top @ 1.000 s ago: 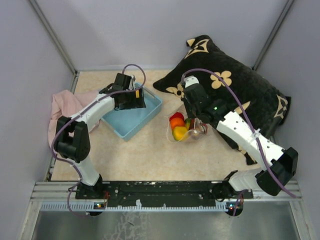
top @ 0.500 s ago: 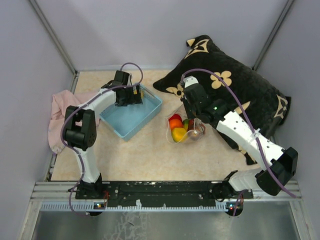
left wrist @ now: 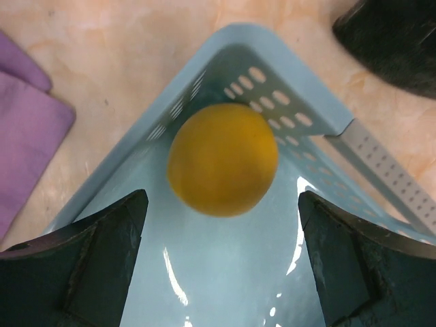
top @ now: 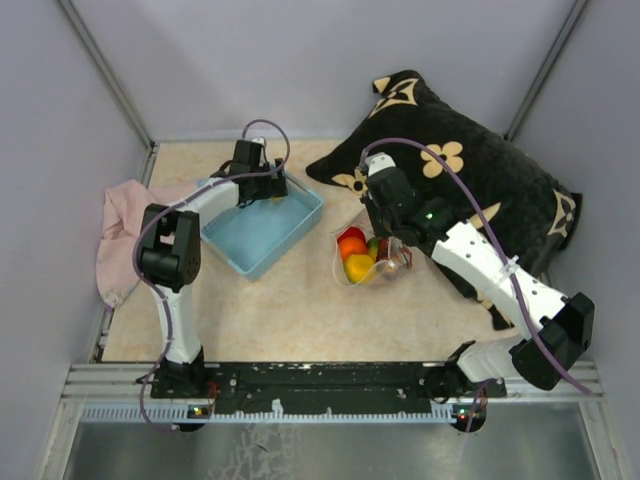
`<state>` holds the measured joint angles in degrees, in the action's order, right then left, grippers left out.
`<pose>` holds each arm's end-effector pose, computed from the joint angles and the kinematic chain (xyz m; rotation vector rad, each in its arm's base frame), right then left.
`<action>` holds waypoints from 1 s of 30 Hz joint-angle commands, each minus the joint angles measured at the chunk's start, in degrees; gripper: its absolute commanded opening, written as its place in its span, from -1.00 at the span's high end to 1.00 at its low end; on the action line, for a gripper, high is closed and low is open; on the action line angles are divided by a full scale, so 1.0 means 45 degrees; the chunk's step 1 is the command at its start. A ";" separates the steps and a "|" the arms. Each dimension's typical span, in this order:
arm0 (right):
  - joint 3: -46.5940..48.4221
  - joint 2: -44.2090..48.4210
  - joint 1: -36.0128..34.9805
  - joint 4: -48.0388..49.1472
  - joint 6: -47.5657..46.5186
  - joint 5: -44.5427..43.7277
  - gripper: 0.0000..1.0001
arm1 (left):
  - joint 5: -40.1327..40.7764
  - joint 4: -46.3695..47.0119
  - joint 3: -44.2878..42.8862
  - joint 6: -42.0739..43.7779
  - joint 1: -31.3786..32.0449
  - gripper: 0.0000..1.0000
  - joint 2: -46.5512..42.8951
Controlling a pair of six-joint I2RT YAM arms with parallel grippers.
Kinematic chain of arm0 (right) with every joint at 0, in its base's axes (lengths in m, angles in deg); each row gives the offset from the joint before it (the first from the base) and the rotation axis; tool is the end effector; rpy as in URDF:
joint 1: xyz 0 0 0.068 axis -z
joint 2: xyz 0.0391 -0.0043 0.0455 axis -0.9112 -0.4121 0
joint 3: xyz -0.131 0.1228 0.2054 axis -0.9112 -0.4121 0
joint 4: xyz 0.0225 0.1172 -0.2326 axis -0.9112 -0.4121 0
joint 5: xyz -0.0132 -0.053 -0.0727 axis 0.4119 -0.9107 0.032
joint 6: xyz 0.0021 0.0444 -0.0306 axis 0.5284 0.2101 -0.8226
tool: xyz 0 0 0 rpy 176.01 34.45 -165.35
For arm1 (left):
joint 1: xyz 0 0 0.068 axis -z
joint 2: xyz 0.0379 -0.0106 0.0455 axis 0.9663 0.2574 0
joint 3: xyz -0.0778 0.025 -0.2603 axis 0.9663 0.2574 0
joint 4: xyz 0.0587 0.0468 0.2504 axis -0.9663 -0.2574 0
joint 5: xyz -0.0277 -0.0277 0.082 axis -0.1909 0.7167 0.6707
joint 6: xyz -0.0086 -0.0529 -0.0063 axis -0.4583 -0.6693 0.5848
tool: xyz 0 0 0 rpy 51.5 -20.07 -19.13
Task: Place the food in the zip-top bag and seal the zipper
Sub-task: Pick up the fake fruit from the bin.
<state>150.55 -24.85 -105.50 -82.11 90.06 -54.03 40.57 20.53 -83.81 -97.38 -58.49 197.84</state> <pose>0.2212 0.1692 0.3506 -0.4489 2.2502 0.0401 0.4407 -0.1296 0.1949 -0.0217 2.3774 -0.2251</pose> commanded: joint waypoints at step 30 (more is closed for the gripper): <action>0.0128 0.0060 0.0102 0.0554 0.0208 0.0086 1.00 | -0.1361 0.3411 0.1096 0.2156 -0.0095 -0.15 0.0473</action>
<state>150.42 -24.85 -105.50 -82.09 90.63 -53.97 36.81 36.77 -80.79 -86.97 -58.73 202.15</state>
